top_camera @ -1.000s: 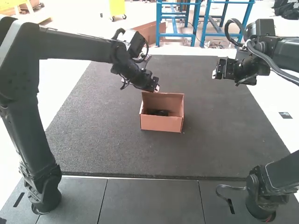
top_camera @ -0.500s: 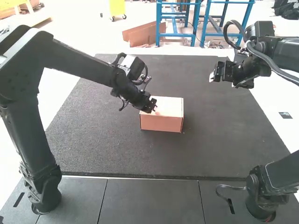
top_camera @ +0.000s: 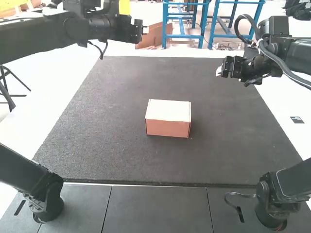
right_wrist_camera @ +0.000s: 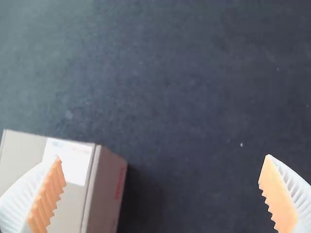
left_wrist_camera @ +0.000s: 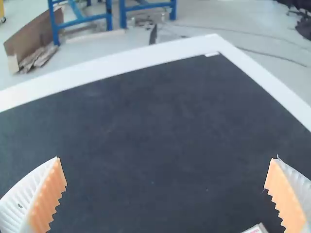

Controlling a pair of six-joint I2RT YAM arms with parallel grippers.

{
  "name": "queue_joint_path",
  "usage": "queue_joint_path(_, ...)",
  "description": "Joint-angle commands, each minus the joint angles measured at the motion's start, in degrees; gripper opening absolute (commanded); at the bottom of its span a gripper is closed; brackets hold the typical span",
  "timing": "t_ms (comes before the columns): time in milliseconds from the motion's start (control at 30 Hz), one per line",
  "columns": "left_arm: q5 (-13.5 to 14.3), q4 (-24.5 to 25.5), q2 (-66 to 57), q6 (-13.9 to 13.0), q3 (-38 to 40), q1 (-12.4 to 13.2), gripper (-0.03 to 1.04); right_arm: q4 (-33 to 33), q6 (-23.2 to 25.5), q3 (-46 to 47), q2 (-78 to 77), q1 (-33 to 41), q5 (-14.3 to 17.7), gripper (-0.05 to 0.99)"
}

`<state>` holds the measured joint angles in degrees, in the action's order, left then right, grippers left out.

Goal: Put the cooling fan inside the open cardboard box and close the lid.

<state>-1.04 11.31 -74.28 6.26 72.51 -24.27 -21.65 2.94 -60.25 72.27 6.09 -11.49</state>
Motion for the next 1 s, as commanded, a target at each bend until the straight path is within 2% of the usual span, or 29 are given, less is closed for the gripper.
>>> queue_joint_path(0,0.8,-5.9,3.5,-1.1,-8.4,1.4,0.97,3.9,-0.2,0.8,-4.9,-0.5,-2.0,0.92)
queue_joint_path(33,0.7,-11.0,5.8,-1.2,-11.1,1.7,0.97,5.7,-0.3,1.5,-5.8,-0.5,-2.0,0.92)
queue_joint_path(100,-1.6,-15.2,9.7,-2.3,-15.3,2.1,0.97,8.7,-0.8,2.9,-7.8,-0.5,-2.0,0.92)
queue_joint_path(200,-1.6,-15.0,12.8,-9.8,-19.0,2.4,0.97,10.8,-1.1,4.6,-10.0,-0.4,-1.9,0.92)
queue_joint_path(233,-0.1,-15.3,13.7,-9.6,-20.5,2.4,0.97,10.8,-1.1,5.0,-10.4,-0.5,-2.0,0.92)
queue_joint_path(267,3.2,-17.4,14.9,-7.4,-21.9,2.5,0.97,10.6,-1.1,5.5,-10.8,-0.5,-1.9,0.92)
queue_joint_path(300,5.2,-19.7,16.2,-4.2,-23.5,2.5,0.97,10.0,-1.2,6.2,-11.2,-0.5,-2.0,0.92)
queue_joint_path(333,6.8,-21.1,17.3,-2.3,-25.3,2.6,0.97,9.5,-1.7,7.0,-11.5,-0.5,-2.0,0.92)
queue_joint_path(367,8.6,-23.3,18.3,-2.3,-27.1,2.7,0.97,9.4,-2.6,7.8,-12.1,-0.5,-2.0,0.92)
queue_joint_path(433,10.3,-26.6,20.5,-2.3,-31.1,3.3,0.97,8.1,-3.3,9.8,-13.7,-0.6,-2.0,0.92)
queue_joint_path(500,10.8,-28.3,23.4,-2.4,-34.8,4.1,0.97,8.6,-4.6,12.8,-16.0,-0.6,-1.7,0.92)
queue_joint_path(567,10.8,-29.6,26.9,-2.3,-38.6,5.2,0.97,9.7,-6.4,16.4,-19.3,-0.6,0.0,0.92)
queue_joint_path(667,10.8,-33.0,32.4,-2.3,-44.6,6.5,0.97,16.4,-7.5,22.5,-25.2,-0.6,2.3,0.92)
queue_joint_path(867,11.3,-37.3,42.4,-2.2,-53.6,7.1,0.96,24.8,-7.4,32.0,-36.1,-0.4,5.6,0.92)
queue_joint_path(967,11.3,-37.5,45.4,-2.3,-56.9,7.0,0.96,28.1,-7.3,35.9,-39.7,-0.1,7.8,0.92)
